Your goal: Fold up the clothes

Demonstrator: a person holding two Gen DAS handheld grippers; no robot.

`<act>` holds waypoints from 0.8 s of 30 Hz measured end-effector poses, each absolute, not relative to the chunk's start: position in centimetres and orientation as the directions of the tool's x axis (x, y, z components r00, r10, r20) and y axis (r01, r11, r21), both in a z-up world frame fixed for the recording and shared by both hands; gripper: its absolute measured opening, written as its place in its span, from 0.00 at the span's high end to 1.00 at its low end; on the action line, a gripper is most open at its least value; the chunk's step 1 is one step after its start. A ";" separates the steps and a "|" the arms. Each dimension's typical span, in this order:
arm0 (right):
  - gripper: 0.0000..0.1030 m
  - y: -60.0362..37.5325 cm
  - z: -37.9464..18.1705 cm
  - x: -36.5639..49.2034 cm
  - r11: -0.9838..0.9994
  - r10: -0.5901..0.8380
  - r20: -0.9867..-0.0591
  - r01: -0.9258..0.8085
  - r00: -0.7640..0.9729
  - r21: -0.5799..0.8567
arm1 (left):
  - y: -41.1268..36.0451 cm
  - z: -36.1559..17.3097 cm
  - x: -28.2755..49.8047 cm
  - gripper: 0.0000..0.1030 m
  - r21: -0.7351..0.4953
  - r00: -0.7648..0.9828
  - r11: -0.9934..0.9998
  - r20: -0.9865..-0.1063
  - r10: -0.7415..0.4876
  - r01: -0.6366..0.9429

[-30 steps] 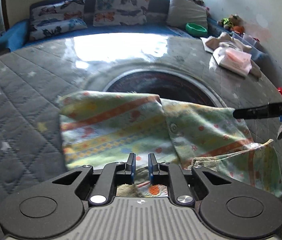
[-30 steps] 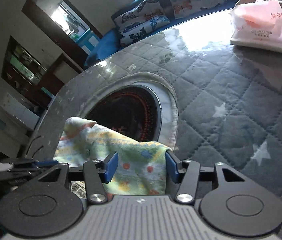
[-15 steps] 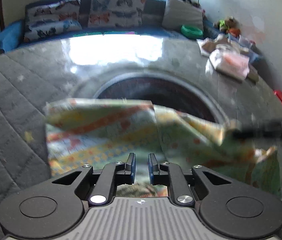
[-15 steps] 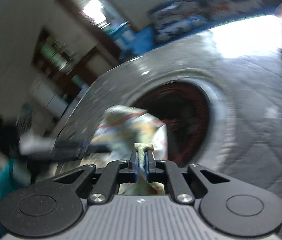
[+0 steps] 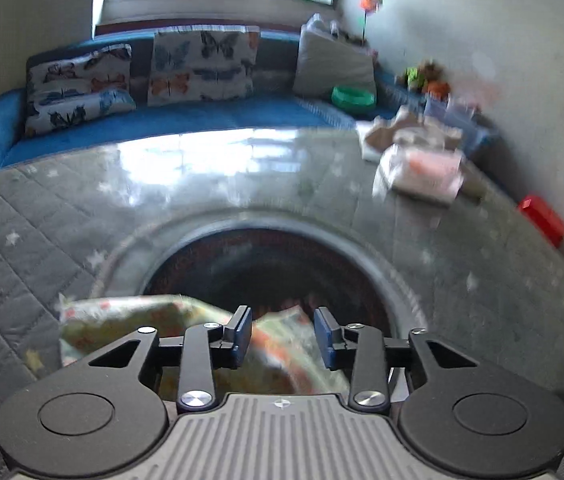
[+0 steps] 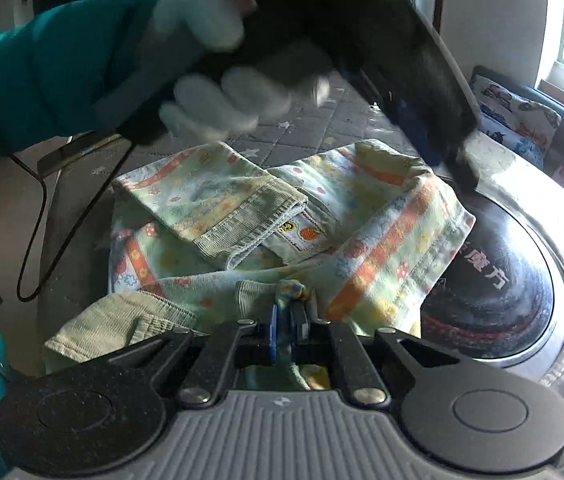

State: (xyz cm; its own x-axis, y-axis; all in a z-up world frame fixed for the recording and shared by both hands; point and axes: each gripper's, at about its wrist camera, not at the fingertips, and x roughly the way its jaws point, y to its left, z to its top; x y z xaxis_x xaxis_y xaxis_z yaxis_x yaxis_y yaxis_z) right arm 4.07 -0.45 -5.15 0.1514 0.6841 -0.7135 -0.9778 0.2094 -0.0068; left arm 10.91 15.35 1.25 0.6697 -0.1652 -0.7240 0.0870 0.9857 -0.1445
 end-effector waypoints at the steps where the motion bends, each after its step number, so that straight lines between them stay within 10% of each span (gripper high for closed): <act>1: 0.94 -0.6 -5.0 4.2 0.217 0.686 -0.712 -0.976 0.148 0.005 | 15.3 0.6 10.8 0.66 -0.128 0.657 0.988 -0.738 -0.152 0.086; 8: 0.65 -4.5 -2.8 7.2 0.329 0.742 -0.658 -0.925 0.130 0.188 | 16.9 -1.9 9.3 0.73 -0.142 0.624 0.989 -0.768 -0.142 0.050; 13: 0.63 -7.0 -2.7 11.2 0.475 0.739 -0.657 -0.807 0.148 0.352 | 17.3 -2.3 8.7 0.73 -0.170 0.627 0.985 -0.763 -0.155 0.037; 19: 0.66 -6.8 -4.7 12.9 0.493 0.747 -0.664 -0.706 0.043 0.509 | 17.6 -2.2 8.6 0.71 -0.185 0.632 0.982 -0.758 -0.163 0.032; 24: 0.88 -5.2 -4.9 12.0 0.484 0.713 -0.700 -0.754 0.045 0.445 | 18.4 -0.9 8.0 0.69 -0.209 0.657 0.977 -0.731 -0.184 0.041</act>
